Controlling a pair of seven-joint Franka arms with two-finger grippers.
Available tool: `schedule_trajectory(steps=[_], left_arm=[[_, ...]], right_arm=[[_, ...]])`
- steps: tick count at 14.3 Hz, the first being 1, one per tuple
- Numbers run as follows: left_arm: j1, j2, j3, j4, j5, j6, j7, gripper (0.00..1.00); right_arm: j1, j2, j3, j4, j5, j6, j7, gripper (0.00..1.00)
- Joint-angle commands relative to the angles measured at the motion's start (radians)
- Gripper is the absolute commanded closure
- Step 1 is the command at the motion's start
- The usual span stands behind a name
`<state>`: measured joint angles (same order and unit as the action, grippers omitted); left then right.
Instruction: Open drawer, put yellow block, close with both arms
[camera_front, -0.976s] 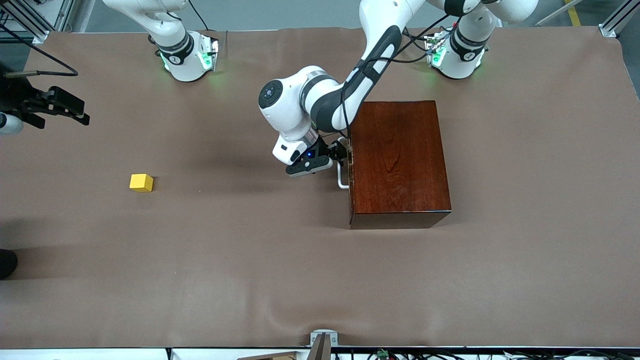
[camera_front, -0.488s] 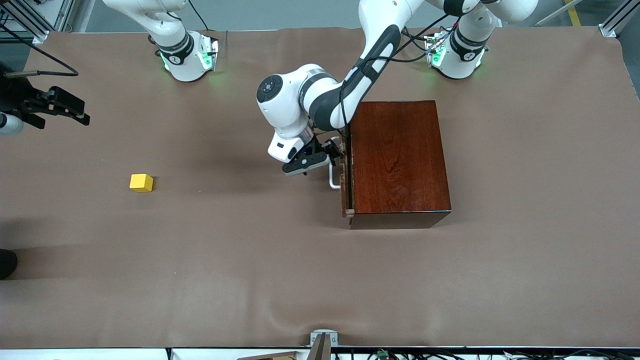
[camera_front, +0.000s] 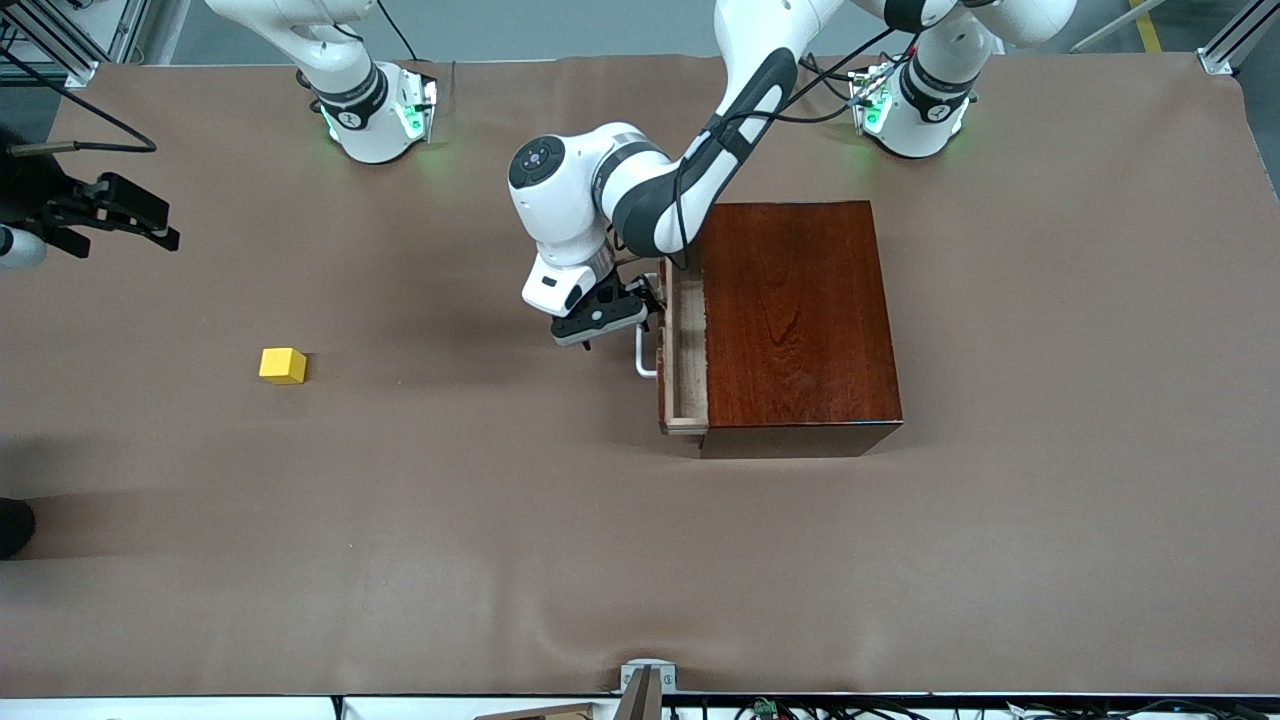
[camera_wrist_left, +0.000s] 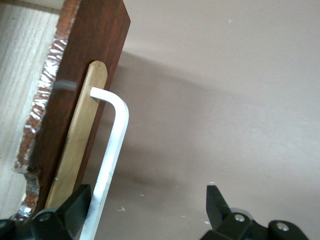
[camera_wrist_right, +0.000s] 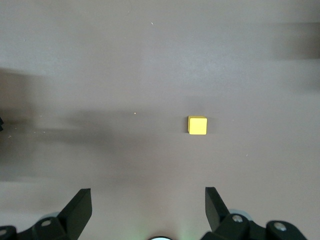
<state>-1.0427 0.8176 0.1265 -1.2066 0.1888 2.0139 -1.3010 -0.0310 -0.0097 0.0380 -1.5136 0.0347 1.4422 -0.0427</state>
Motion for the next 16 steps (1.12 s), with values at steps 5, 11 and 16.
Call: schedule_trajectory(steps=[5,11,16], left_arm=[[-0.008,0.026,-0.036,0.033,-0.035,0.187,-0.144,0.00],[-0.008,0.018,-0.030,0.030,-0.029,0.212,-0.135,0.00],[-0.007,-0.004,-0.027,0.024,-0.014,0.198,-0.130,0.00]], right_arm=[[-0.014,0.016,0.002,0.006,0.008,-0.002,0.001,0.00],[-0.015,0.045,0.000,0.003,0.007,0.001,0.004,0.00],[-0.035,0.069,0.000,0.003,0.007,0.010,0.004,0.00]])
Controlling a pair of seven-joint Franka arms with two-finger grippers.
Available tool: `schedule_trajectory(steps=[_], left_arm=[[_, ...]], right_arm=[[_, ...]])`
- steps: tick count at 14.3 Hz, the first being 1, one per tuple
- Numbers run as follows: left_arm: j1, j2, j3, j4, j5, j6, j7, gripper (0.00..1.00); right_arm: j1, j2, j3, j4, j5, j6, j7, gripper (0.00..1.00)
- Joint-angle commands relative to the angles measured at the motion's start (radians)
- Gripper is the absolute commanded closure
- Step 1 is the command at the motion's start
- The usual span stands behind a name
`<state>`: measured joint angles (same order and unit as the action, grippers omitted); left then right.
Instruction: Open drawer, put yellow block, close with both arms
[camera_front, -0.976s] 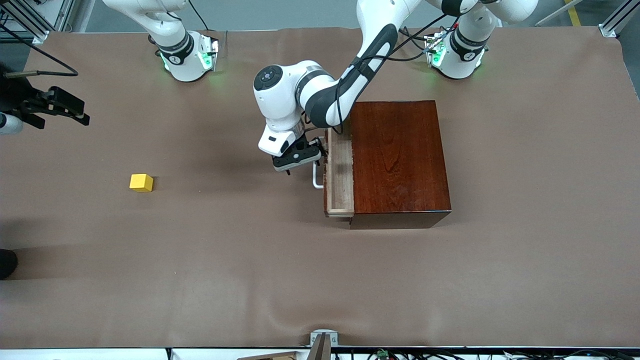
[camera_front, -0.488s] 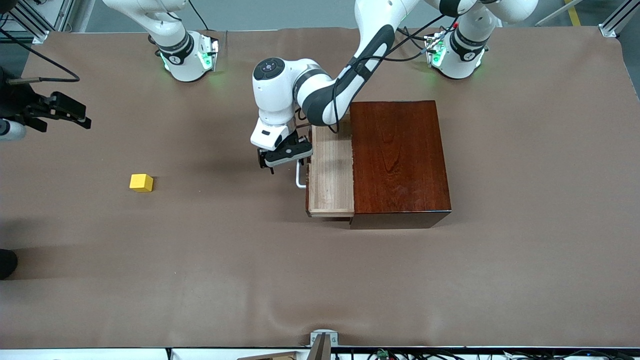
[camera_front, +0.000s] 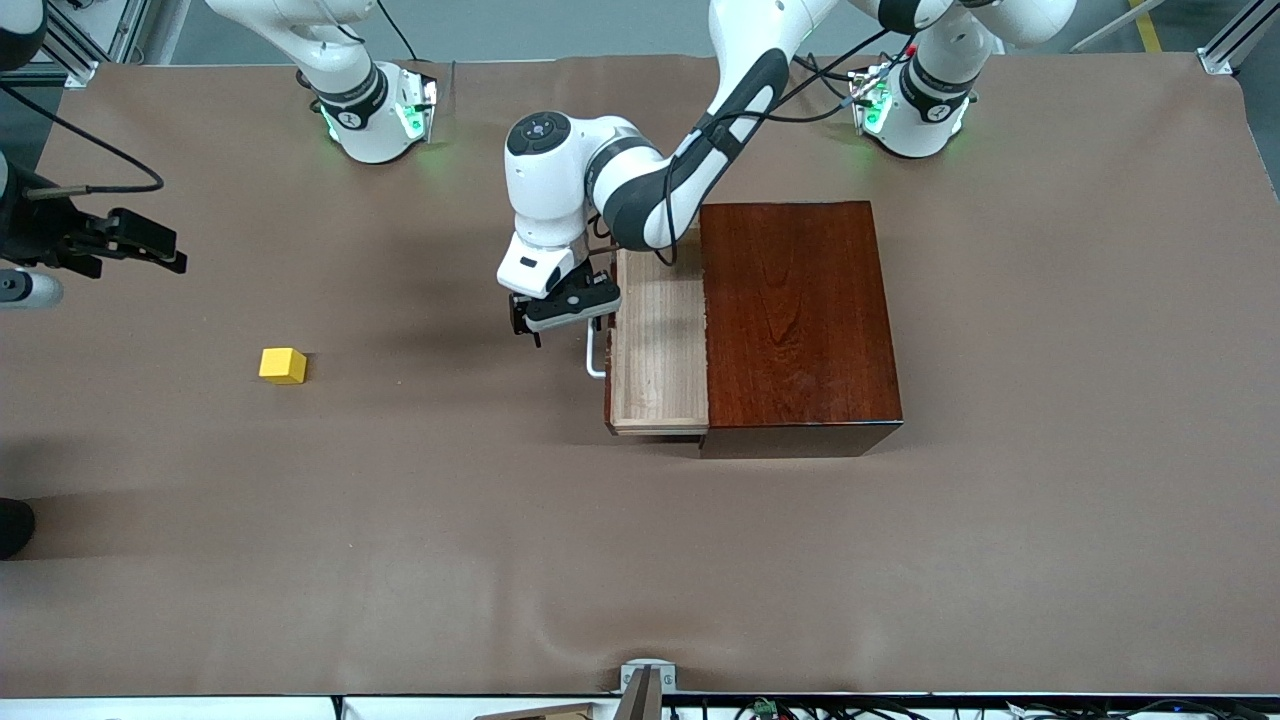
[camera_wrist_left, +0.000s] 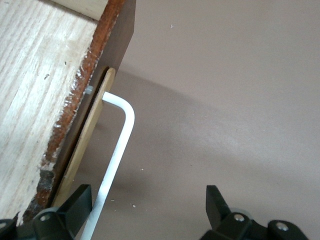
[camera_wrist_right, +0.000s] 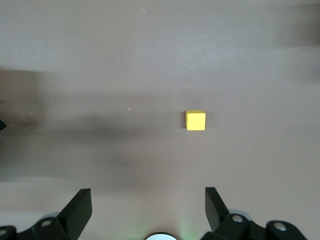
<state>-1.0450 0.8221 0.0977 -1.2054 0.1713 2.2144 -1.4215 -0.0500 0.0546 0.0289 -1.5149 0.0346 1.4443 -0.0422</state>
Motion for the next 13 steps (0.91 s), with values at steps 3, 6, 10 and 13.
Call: schedule_trajectory(steps=[3,6,10,13], left_arm=[[0.002,-0.064,0.007,0.023,0.001,-0.089,-0.010,0.00],[0.025,-0.168,0.010,0.010,0.029,-0.229,-0.008,0.00],[0.095,-0.309,0.010,-0.006,0.045,-0.439,0.120,0.00],[0.154,-0.380,0.013,-0.011,0.063,-0.530,0.144,0.00]], right_arm=[[-0.027,0.031,0.009,0.002,-0.004,0.021,0.005,0.00],[-0.050,0.066,0.009,0.001,-0.009,0.051,0.007,0.00],[-0.056,0.102,0.009,-0.008,-0.022,0.077,0.007,0.00],[-0.056,0.125,0.009,-0.048,-0.033,0.133,0.007,0.00]])
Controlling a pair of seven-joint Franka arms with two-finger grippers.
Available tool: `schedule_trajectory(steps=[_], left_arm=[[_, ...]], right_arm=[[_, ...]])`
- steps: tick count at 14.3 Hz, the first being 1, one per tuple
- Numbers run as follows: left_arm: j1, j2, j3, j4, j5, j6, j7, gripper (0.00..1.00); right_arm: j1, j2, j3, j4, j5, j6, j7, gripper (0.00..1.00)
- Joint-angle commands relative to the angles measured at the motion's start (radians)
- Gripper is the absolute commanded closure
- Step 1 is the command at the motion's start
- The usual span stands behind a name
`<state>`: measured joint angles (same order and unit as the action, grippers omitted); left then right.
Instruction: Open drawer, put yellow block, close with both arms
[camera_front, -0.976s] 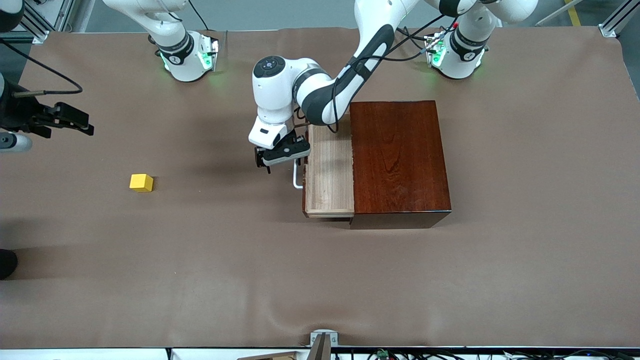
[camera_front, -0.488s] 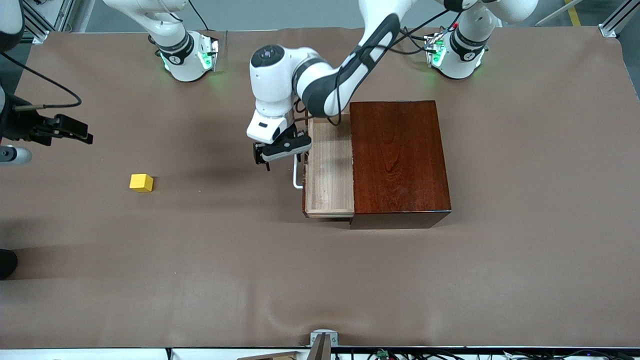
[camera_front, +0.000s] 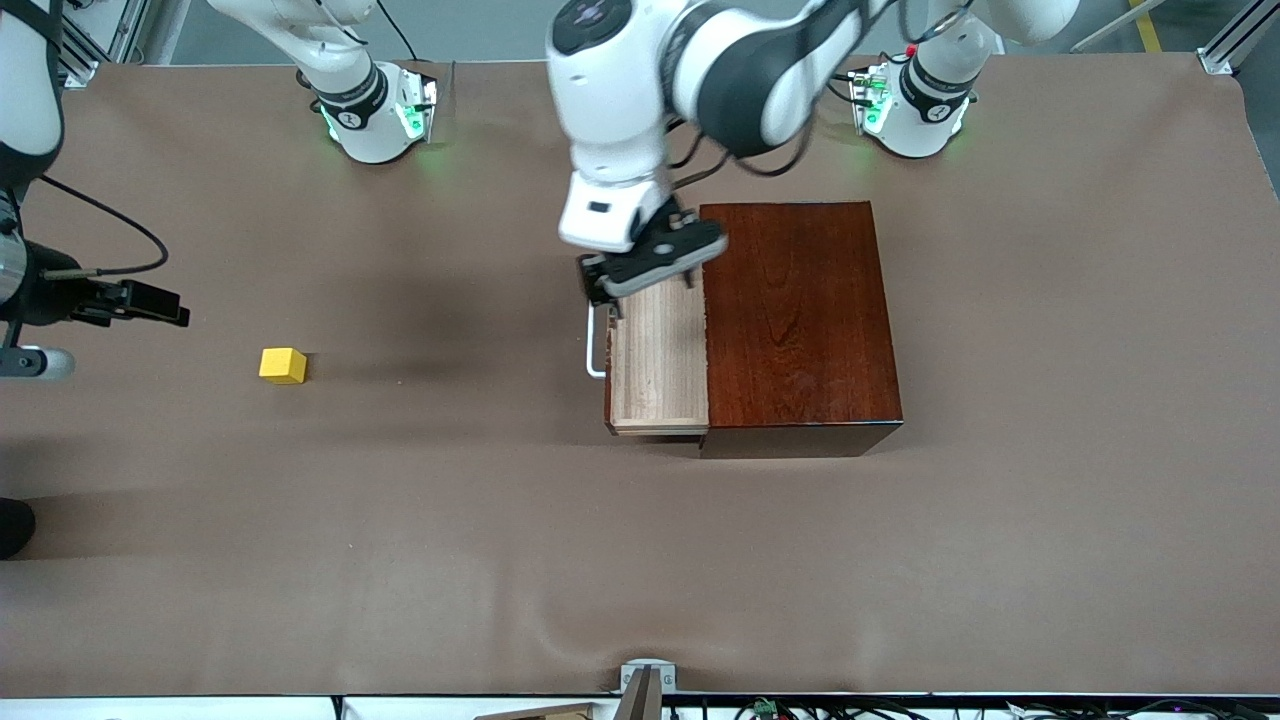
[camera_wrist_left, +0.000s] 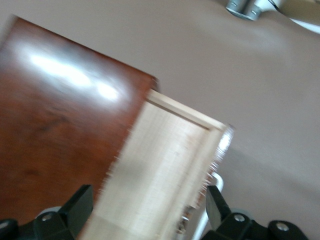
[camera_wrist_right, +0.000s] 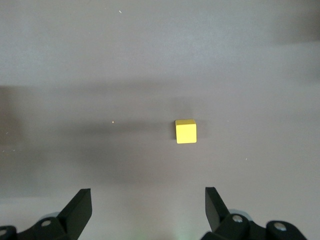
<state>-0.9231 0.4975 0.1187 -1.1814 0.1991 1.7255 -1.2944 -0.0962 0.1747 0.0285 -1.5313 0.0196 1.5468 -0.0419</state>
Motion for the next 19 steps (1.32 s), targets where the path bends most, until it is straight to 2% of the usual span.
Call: schedule_trajectory(steps=[1,3,8,13,19], left_arm=[[0.044,-0.075,-0.008,-0.040,0.054,-0.061,0.018,0.00],[0.087,-0.117,-0.011,-0.044,0.060,-0.122,0.065,0.00],[0.225,-0.236,-0.016,-0.073,0.045,-0.253,0.372,0.00],[0.348,-0.373,-0.017,-0.223,0.002,-0.253,0.625,0.00],[0.481,-0.419,-0.017,-0.300,-0.024,-0.232,0.874,0.00]], right_arm=[[-0.014,0.009,0.010,-0.047,-0.018,0.045,0.008,0.00],[-0.023,0.014,0.010,-0.087,-0.020,0.093,0.007,0.00],[-0.048,0.020,0.010,-0.208,-0.023,0.217,0.005,0.00],[-0.083,0.068,0.010,-0.236,-0.040,0.260,-0.004,0.00],[-0.091,0.066,0.010,-0.383,-0.040,0.447,-0.007,0.00]])
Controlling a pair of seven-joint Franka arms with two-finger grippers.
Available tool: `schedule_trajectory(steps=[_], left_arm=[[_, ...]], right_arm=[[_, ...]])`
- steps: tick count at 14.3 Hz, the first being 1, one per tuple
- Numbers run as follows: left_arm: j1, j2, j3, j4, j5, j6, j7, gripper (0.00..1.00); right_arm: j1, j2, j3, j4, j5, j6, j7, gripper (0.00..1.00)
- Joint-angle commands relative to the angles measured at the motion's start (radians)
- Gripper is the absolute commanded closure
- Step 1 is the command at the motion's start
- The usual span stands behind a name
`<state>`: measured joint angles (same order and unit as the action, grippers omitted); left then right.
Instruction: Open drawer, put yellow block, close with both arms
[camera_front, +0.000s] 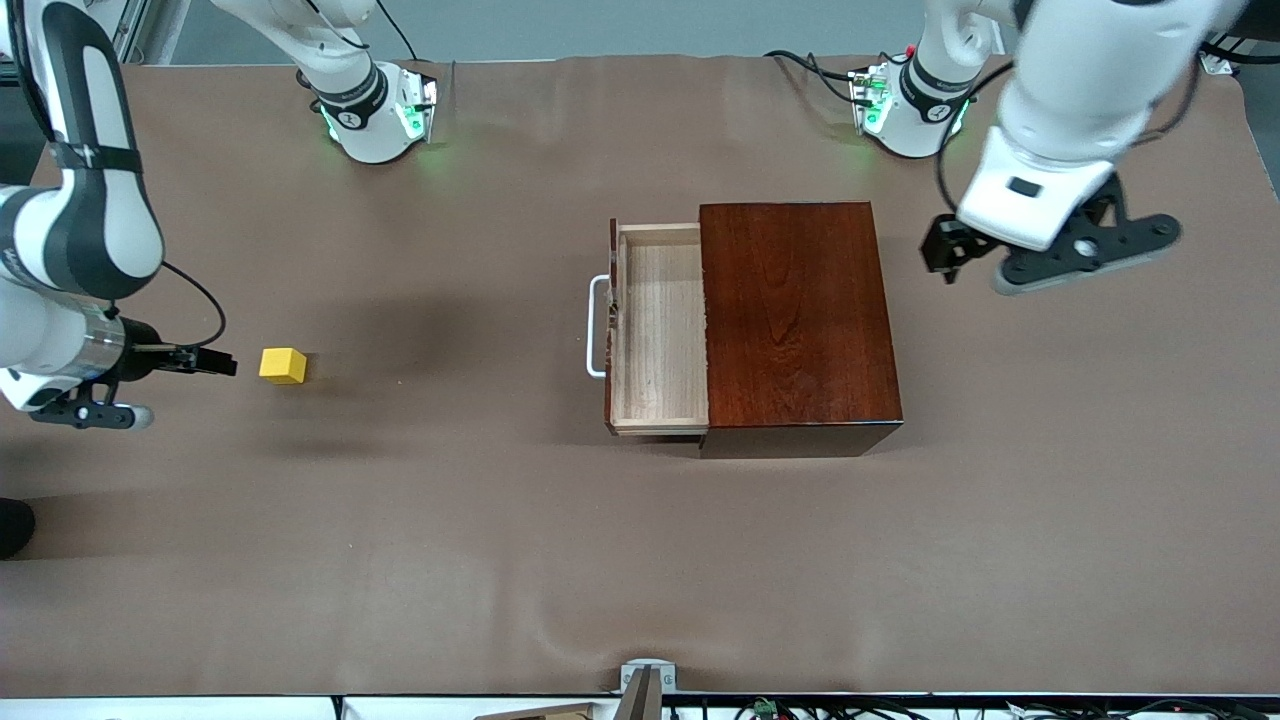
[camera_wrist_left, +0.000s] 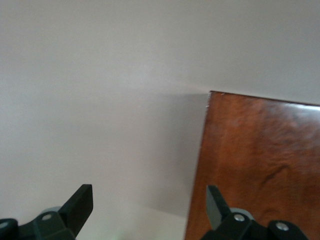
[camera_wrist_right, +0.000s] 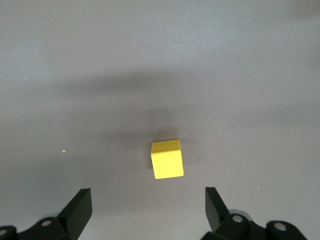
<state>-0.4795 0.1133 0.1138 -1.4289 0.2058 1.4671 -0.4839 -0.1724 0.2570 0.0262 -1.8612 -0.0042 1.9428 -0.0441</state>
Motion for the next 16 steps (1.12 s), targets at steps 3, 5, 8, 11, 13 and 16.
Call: schedule_trajectory(steps=[3,5,8,11,13,16], left_arm=[[0.079,-0.033,-0.013,-0.054,-0.071,0.056,0.189,0.00],[0.137,-0.035,-0.013,-0.041,-0.127,0.056,0.302,0.00],[0.144,-0.029,-0.008,0.010,-0.115,0.055,0.427,0.00],[0.144,-0.040,-0.006,0.010,-0.114,0.045,0.449,0.00],[0.144,-0.055,-0.017,0.004,-0.123,0.039,0.464,0.00],[0.166,-0.064,-0.035,-0.016,-0.144,0.044,0.462,0.00]], right_arm=[[-0.016,-0.016,0.012,-0.145,-0.019,0.178,-0.028,0.00],[-0.030,-0.010,0.012,-0.185,-0.023,0.246,-0.063,0.00],[-0.051,0.030,0.012,-0.202,-0.030,0.295,-0.124,0.00],[-0.062,0.051,0.012,-0.229,-0.030,0.341,-0.145,0.00],[-0.067,0.053,0.012,-0.278,-0.030,0.413,-0.145,0.00],[-0.073,0.071,0.014,-0.317,-0.030,0.475,-0.146,0.00]])
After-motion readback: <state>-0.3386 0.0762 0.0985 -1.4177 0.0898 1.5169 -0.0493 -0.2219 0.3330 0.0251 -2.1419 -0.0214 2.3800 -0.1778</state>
